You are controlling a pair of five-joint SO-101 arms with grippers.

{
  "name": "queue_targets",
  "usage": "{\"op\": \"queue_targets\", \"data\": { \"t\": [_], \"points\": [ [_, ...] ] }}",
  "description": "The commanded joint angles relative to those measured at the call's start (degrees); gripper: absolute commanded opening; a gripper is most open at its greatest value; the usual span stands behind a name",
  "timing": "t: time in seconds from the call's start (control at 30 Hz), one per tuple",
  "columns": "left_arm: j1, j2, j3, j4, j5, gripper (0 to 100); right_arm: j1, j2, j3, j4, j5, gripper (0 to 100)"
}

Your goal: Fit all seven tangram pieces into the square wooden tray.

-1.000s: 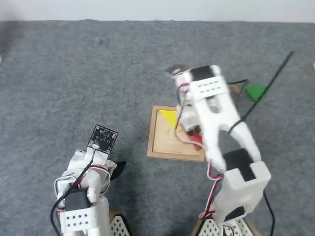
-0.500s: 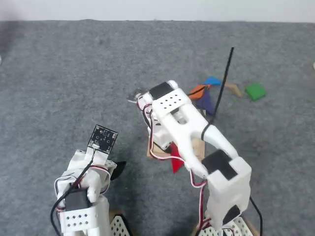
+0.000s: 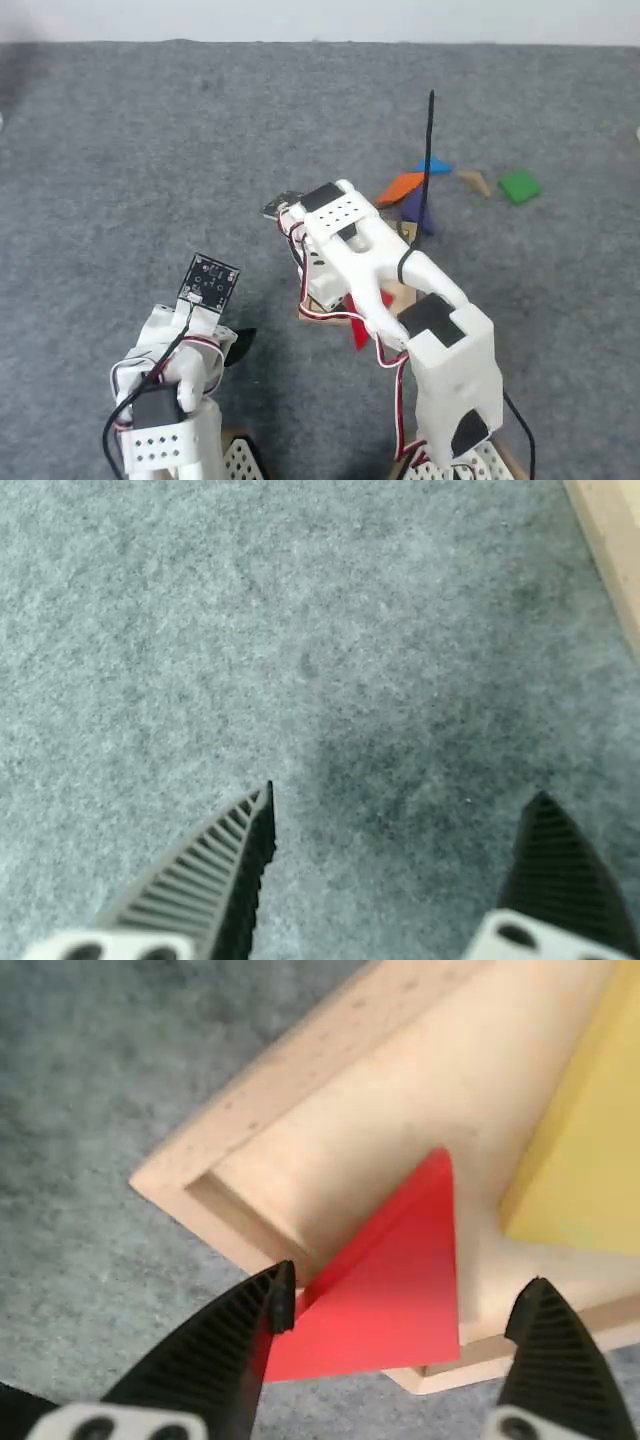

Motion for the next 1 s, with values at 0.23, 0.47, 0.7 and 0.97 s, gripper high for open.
{"op": "queue_targets", "data": {
  "t": [0.23,0.47,0.7,0.97],
  "points": [
    [0.0,-0.88,-1.27,0.35,-0.53,37,9.01,-4.44,0.35,-1.63,1.49,34.0],
    [0.0,-0.88,-1.27,0.35,-0.53,37,11.82,-6.46,0.35,-1.63,1.67,34.0],
    [0.0,-0.88,-1.27,0.35,-0.53,37,11.82,-9.36,0.44,3.21,4.75,34.0],
    [0.0,-0.88,-1.27,0.35,-0.53,37,11.65,-9.8,0.88,5.23,4.92,34.0]
  ]
}}
